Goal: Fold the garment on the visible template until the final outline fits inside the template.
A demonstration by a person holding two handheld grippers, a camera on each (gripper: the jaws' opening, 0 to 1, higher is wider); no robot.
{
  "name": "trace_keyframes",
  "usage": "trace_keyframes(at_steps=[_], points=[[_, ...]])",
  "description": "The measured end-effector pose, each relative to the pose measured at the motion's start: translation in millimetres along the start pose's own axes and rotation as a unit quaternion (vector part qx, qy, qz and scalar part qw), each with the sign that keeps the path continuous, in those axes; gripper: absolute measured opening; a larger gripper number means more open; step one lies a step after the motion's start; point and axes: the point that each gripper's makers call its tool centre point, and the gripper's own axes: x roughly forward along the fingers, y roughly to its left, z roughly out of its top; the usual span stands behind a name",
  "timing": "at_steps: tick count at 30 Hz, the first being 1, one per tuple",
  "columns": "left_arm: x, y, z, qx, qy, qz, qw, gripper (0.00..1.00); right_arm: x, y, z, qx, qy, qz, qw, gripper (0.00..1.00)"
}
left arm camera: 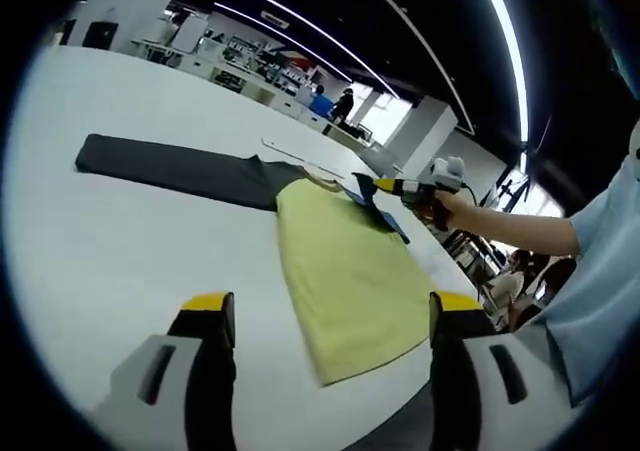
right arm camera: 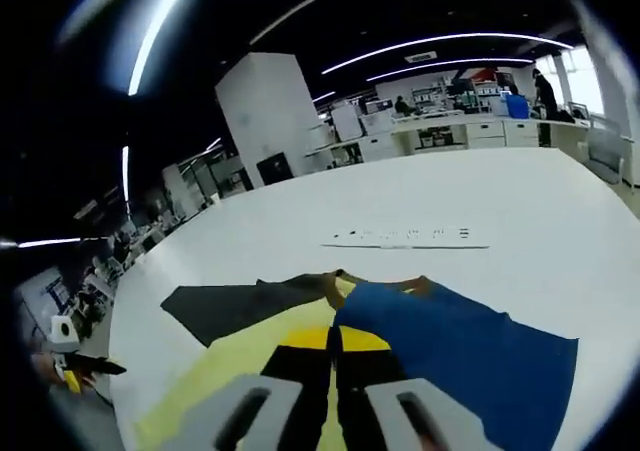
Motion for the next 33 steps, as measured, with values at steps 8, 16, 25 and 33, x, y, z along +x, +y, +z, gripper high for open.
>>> trace_keyframes(at_steps=[8, 16, 25, 33], points=[[1.5, 2.1, -4.3, -0.002, 0.006, 0.002, 1.0000, 0.76, 38.5, 51.2, 0.8, -0.025, 0.003, 0.024, 0.9994, 0.00], [1.0, 3.9, -5.6, -0.003, 0.007, 0.007, 0.9999, 0.75, 55.7, 80.9, -5.3, -0.032, 0.010, 0.048, 0.9983, 0.00], [2.7, 3.5, -8.1, -0.003, 0.012, 0.007, 0.9999, 0.75, 64.2, 101.1, -29.2, -0.044, 0.035, 0.069, 0.9961, 0.00], [3.1, 5.0, -8.3, -0.006, 0.012, 0.009, 0.9999, 0.75, 73.6, 107.2, -53.0, -0.077, 0.064, 0.067, 0.9927, 0.00]])
